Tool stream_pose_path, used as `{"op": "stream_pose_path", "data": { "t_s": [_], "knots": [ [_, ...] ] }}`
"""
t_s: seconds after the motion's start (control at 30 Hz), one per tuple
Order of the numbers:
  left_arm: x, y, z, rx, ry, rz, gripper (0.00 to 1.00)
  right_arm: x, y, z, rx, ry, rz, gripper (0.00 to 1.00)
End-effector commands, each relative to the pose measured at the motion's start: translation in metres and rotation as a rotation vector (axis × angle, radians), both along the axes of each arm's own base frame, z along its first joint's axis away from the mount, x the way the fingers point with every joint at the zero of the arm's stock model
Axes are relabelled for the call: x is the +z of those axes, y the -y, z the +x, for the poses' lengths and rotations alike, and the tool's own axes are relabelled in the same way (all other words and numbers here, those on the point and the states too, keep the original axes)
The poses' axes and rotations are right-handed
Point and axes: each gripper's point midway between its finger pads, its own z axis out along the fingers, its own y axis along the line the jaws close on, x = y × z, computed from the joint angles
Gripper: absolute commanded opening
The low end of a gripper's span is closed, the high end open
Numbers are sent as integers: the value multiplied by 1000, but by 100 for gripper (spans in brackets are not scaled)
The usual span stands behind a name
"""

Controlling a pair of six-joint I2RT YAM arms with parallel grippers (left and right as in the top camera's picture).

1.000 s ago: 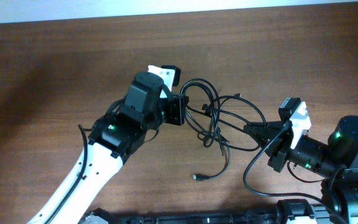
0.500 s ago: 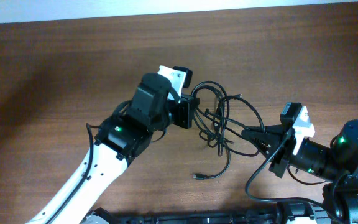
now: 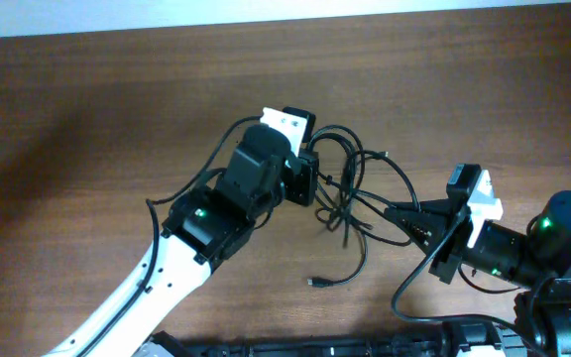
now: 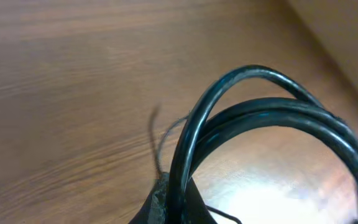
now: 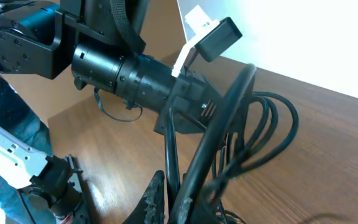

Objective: Untangle cables

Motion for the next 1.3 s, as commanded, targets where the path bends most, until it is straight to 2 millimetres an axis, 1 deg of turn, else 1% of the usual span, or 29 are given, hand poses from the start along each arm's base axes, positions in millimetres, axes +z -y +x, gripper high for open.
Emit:
{"op": "stream_pose_path", "data": {
  "t_s": [0.0,0.1,0.2,0.27,0.33,0.43,0.57,0.63,0.77,0.9,0.93,0.97,1.0,1.03,1.07,1.17,1.27],
  "knots": [
    [-12,-44,25,228,25,111,0,13,-5,-12,54,36,25,4],
    [-17,-58,28,265,1,123,0,13,-5,-12,54,36,25,4],
    [-22,-76,34,328,-35,123,0,13,-5,-11,53,36,24,4],
    [-23,-82,36,345,-41,127,0,12,-4,-9,39,36,19,4],
    [-24,-89,38,365,-48,127,0,9,1,-3,-7,26,3,4],
    [-28,-101,40,432,-94,94,0,0,15,13,-154,-59,2,4],
    [-29,-95,38,393,-127,59,0,-14,36,30,-339,-160,4,4],
    [-30,-91,36,376,-136,48,0,-22,50,37,-452,-222,12,4],
    [-30,-91,36,374,-137,47,0,-36,72,44,-617,-308,16,4],
    [-30,-91,36,374,-136,47,0,-43,82,45,-680,-326,-9,4],
    [-30,-91,36,373,-136,47,0,-45,84,46,-689,-332,-15,14],
    [-29,-91,36,369,-132,49,0,-47,86,46,-700,-337,-21,37],
    [-28,-90,37,358,-124,53,0,-49,86,47,-703,-343,-24,54],
    [-27,-88,37,339,-115,58,0,-50,86,47,-703,-347,-26,81],
    [-25,-84,37,302,-101,60,0,-51,86,48,-702,-351,-27,90],
    [-19,-70,36,204,-67,48,0,-52,86,47,-701,-357,-29,98],
    [-6,-47,32,37,-3,17,0,-52,84,47,-688,-352,-34,99]
  ]
}}
